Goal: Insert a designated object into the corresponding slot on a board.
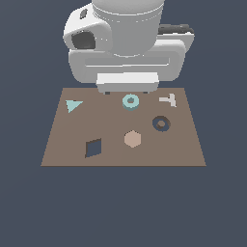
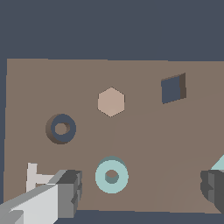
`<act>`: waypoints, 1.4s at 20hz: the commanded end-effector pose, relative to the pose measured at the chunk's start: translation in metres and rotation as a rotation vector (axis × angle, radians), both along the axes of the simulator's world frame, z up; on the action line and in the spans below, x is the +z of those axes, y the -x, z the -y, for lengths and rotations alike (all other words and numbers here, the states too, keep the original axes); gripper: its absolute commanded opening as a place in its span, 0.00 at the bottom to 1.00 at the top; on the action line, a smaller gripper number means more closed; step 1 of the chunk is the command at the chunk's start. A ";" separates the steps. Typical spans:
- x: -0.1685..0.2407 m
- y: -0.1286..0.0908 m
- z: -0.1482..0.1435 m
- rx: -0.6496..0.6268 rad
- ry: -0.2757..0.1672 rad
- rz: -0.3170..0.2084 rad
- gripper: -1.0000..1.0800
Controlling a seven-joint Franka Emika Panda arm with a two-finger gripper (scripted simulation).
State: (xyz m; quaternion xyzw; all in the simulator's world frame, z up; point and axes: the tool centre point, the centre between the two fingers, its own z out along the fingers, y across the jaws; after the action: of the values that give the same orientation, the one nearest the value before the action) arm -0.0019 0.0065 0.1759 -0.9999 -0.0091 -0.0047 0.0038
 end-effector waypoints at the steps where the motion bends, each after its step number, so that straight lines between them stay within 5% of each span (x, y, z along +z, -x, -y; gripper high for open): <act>1: 0.000 0.000 0.000 0.000 0.000 0.000 0.96; 13: -0.019 0.010 -0.007 0.116 0.001 -0.001 0.96; 28: -0.090 0.050 -0.022 0.536 0.006 -0.004 0.96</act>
State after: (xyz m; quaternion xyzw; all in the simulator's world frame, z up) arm -0.0475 0.0277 0.0928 -0.9677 -0.2521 -0.0015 0.0023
